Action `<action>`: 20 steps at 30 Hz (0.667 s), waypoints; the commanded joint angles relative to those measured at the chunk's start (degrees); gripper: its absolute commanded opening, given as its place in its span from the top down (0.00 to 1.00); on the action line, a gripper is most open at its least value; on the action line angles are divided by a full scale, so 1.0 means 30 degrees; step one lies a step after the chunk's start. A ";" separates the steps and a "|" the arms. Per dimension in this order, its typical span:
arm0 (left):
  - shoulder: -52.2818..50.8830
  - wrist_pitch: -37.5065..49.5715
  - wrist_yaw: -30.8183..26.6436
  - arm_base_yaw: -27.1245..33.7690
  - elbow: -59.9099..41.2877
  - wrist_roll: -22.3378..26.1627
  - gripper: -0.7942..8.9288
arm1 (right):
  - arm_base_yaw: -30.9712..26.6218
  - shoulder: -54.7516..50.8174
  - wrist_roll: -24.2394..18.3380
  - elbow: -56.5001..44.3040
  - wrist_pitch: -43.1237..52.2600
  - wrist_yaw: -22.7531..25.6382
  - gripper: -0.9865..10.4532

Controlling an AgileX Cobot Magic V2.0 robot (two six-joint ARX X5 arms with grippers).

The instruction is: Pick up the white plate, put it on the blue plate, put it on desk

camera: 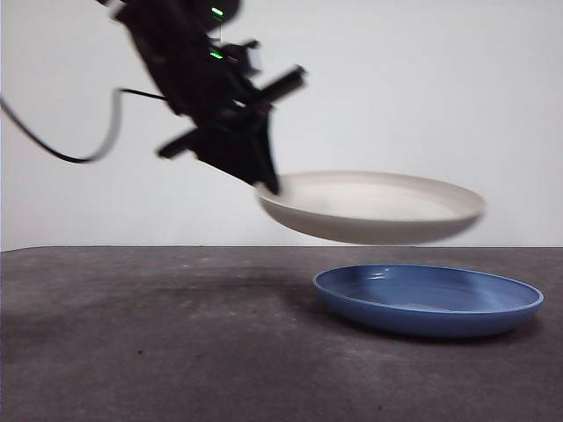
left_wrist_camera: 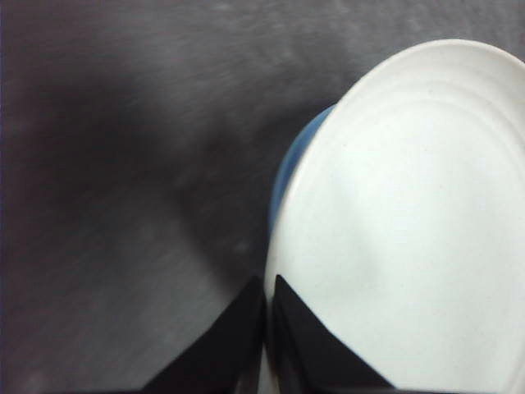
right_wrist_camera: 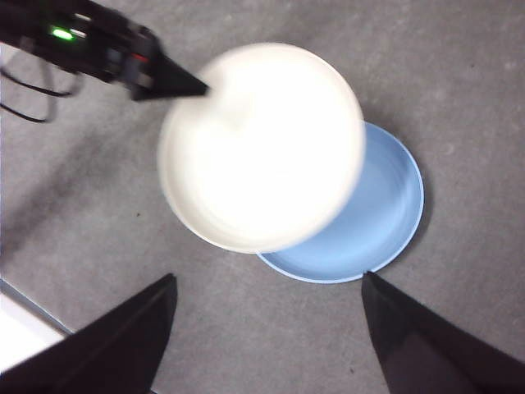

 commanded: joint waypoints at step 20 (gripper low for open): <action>0.5909 -0.0619 -0.0160 -0.1333 0.4641 -0.0284 0.91 | 0.0058 -0.1005 0.0211 0.0401 -0.1166 0.1035 0.60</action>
